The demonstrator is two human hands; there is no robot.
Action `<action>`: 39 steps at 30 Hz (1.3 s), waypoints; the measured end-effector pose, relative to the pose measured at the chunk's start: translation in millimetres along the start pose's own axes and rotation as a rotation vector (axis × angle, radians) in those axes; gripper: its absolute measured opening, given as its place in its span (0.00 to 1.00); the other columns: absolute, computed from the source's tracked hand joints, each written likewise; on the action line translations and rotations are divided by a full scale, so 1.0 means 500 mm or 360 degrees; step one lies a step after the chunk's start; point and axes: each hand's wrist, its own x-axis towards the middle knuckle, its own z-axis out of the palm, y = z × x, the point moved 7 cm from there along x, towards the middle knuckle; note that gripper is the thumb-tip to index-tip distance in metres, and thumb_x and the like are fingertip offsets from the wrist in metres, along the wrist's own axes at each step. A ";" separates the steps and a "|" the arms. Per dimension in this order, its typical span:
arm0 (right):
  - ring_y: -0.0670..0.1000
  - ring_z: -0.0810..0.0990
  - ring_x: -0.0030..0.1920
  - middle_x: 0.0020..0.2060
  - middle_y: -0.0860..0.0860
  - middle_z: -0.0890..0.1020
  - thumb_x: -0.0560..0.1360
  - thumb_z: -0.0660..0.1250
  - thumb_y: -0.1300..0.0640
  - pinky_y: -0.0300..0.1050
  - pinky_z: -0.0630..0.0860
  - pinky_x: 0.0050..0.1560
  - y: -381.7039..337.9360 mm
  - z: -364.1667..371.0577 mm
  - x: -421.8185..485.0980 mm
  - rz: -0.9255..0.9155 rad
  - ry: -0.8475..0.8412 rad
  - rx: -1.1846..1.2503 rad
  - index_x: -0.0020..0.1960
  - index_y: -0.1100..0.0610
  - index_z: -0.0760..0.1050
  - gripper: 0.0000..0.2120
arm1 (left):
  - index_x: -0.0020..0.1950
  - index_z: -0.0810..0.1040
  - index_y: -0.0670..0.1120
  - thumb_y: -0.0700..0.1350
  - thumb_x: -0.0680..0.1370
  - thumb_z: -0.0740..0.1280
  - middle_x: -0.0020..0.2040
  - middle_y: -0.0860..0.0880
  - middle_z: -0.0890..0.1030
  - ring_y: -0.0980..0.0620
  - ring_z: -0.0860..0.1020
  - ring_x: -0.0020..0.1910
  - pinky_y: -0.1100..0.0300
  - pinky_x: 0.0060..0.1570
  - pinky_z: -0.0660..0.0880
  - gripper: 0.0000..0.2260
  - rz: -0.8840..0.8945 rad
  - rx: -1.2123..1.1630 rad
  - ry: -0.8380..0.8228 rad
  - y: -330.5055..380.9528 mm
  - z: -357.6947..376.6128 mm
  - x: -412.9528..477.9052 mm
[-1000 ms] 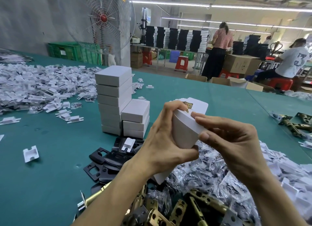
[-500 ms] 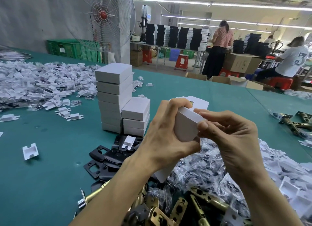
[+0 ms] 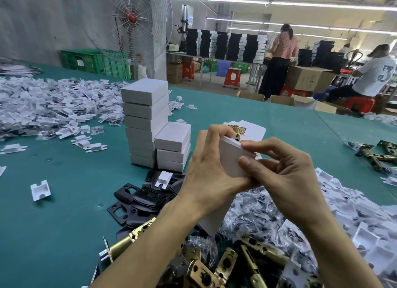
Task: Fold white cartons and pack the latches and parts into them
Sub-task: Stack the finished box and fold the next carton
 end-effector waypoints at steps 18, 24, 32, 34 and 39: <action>0.42 0.83 0.45 0.43 0.44 0.87 0.72 0.68 0.59 0.35 0.79 0.47 -0.004 -0.034 0.016 -0.0126 0.0030 0.0048 0.49 0.53 0.83 0.08 | 0.55 0.79 0.58 0.43 0.77 0.69 0.50 0.45 0.84 0.46 0.83 0.46 0.42 0.46 0.82 0.11 -0.0104 -0.0714 -0.0316 0.002 0.017 0.014; 0.46 0.83 0.43 0.47 0.48 0.86 0.72 0.70 0.57 0.41 0.82 0.43 0.000 -0.030 0.010 -0.0078 0.0042 0.0111 0.51 0.50 0.82 0.09 | 0.56 0.79 0.53 0.43 0.80 0.66 0.47 0.41 0.84 0.49 0.83 0.43 0.49 0.42 0.82 0.07 -0.0148 -0.0844 -0.0312 0.002 0.013 0.015; 0.48 0.85 0.40 0.41 0.52 0.87 0.68 0.73 0.52 0.40 0.80 0.39 0.013 -0.044 0.011 0.0076 0.0063 0.0121 0.50 0.51 0.83 0.11 | 0.56 0.77 0.68 0.50 0.79 0.65 0.50 0.51 0.85 0.51 0.84 0.48 0.54 0.48 0.82 0.12 -0.0260 -0.0730 -0.0327 -0.019 0.023 0.012; 0.51 0.85 0.39 0.40 0.55 0.87 0.65 0.76 0.50 0.43 0.81 0.40 0.017 -0.057 0.012 0.0075 0.0194 0.0145 0.49 0.51 0.83 0.13 | 0.57 0.73 0.72 0.55 0.75 0.69 0.52 0.56 0.85 0.53 0.84 0.50 0.54 0.52 0.82 0.15 -0.0319 -0.0607 -0.0379 -0.028 0.030 0.010; 0.50 0.81 0.34 0.36 0.56 0.85 0.69 0.78 0.47 0.48 0.78 0.33 0.025 -0.075 0.009 0.0057 0.0440 0.0107 0.45 0.48 0.78 0.11 | 0.64 0.77 0.53 0.55 0.69 0.75 0.53 0.49 0.86 0.51 0.85 0.50 0.51 0.52 0.82 0.24 -0.0464 -0.0595 -0.0468 -0.037 0.043 0.008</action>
